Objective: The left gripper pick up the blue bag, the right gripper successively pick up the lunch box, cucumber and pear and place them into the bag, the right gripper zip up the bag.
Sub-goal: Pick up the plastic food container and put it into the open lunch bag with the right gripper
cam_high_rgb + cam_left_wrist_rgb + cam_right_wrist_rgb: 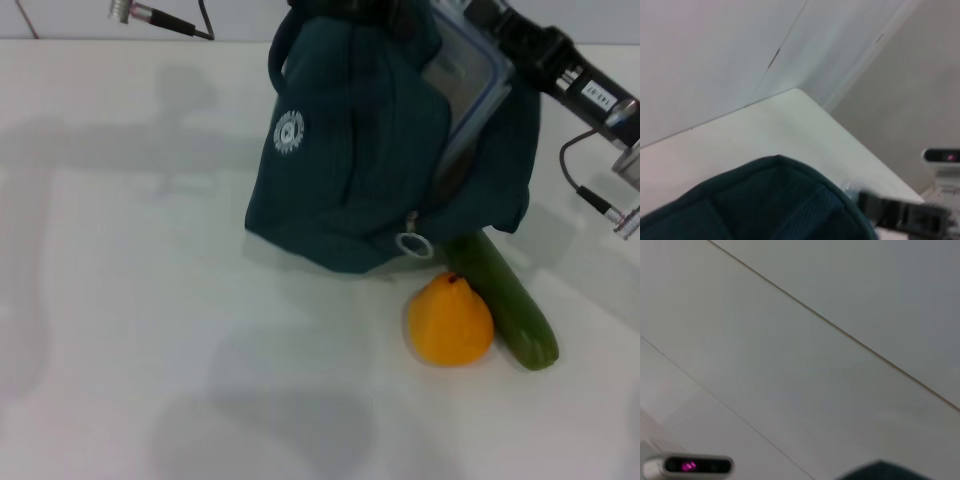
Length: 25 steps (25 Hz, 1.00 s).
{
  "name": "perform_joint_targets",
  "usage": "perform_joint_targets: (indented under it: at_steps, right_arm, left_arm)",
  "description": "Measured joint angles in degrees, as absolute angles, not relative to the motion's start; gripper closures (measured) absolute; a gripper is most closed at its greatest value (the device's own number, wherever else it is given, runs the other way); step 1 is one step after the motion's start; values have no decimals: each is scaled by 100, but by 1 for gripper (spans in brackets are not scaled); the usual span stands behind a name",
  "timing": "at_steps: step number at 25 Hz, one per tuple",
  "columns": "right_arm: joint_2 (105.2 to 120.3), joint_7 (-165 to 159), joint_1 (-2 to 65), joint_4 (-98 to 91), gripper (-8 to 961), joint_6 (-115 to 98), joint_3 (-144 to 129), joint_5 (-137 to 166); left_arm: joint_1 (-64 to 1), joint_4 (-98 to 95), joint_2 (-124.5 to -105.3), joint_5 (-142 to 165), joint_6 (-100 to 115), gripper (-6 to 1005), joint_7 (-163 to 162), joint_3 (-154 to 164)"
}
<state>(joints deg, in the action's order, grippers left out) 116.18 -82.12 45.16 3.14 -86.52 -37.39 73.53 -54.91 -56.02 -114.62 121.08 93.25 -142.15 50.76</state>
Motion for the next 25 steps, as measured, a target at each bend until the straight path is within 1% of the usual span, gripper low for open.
perform_joint_targets:
  at_steps: [18,25]
  right_arm:
    - [11618,-8298,4553,231,757,-8302,-3799,7674]
    - [11618,-8299,4459,-10,744,-8228,-3796,7686]
  left_arm:
    - [-5438,-5528,-11451,12090,9325,960,-14163,4974]
    - [-5425,-5528,-11452,12106,9325,960,-14109,4974]
